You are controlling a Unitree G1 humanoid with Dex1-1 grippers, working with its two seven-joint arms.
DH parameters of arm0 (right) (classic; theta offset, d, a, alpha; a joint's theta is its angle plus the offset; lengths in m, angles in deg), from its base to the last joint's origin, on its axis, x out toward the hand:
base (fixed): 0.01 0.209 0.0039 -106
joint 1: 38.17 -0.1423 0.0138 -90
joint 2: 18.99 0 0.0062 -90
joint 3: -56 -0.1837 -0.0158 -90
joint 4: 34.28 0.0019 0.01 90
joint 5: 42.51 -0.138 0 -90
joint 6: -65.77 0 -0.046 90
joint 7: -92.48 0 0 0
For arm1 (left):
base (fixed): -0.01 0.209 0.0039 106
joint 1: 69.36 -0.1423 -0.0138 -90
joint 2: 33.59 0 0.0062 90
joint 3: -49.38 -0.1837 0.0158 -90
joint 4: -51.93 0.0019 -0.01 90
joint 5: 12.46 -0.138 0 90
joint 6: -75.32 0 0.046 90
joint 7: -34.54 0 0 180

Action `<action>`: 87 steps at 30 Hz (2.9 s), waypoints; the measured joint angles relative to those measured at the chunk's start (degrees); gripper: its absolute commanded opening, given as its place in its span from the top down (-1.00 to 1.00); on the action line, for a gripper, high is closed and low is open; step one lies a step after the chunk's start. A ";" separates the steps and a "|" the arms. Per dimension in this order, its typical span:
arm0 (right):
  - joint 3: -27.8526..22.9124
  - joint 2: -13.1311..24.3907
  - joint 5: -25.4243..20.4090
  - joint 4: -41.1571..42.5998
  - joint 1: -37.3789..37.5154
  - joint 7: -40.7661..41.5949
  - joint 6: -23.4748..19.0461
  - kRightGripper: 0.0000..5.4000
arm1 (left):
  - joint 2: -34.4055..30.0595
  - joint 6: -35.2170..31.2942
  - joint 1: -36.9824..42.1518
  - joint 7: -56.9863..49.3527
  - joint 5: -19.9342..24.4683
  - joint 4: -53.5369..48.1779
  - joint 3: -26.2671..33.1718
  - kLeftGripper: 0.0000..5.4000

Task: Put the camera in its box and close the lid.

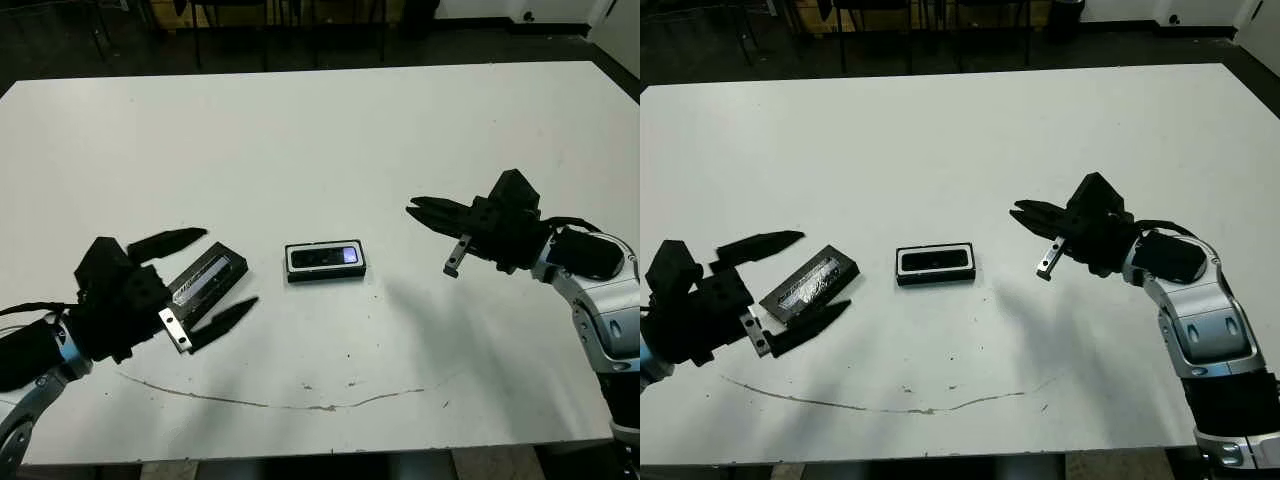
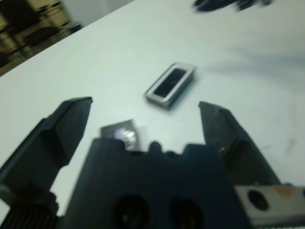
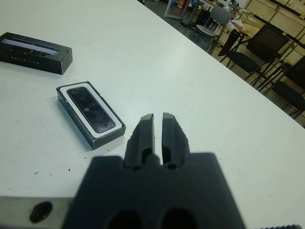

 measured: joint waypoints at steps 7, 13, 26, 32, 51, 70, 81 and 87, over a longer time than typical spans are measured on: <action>0.01 0.00 0.00 -0.53 0.45 0.16 0.73 1.00 | 1.71 3.32 -0.41 -0.61 -2.86 4.93 -1.54 -0.99; 0.02 0.00 -0.04 -0.82 0.45 0.24 0.74 1.00 | 1.75 4.09 -0.34 0.13 -3.08 6.72 -3.19 -0.99; -0.86 0.41 -0.18 -2.91 0.44 1.63 3.49 1.00 | 5.35 9.79 0.66 -3.25 -8.29 15.44 -5.70 -0.99; -1.36 0.41 -0.94 -4.02 0.44 2.41 3.77 1.00 | 7.05 12.89 0.70 -5.12 -11.02 19.51 -5.97 -0.99; -1.52 0.44 -1.70 -4.11 0.73 3.39 3.99 1.00 | 5.31 16.03 6.95 -1.87 -16.11 30.25 -8.41 -0.99; -2.58 0.59 -2.13 -4.11 1.27 3.75 4.88 1.00 | 3.59 19.30 14.46 1.57 -14.45 45.50 -9.46 -0.11; -2.58 0.57 -2.90 -4.97 1.33 3.71 5.06 1.00 | -0.69 20.35 19.96 11.28 -13.58 51.91 -12.09 -0.01; -2.62 0.49 -3.71 -4.86 1.58 3.28 4.95 1.00 | -0.10 20.18 18.30 8.03 -13.47 50.14 -11.03 -0.01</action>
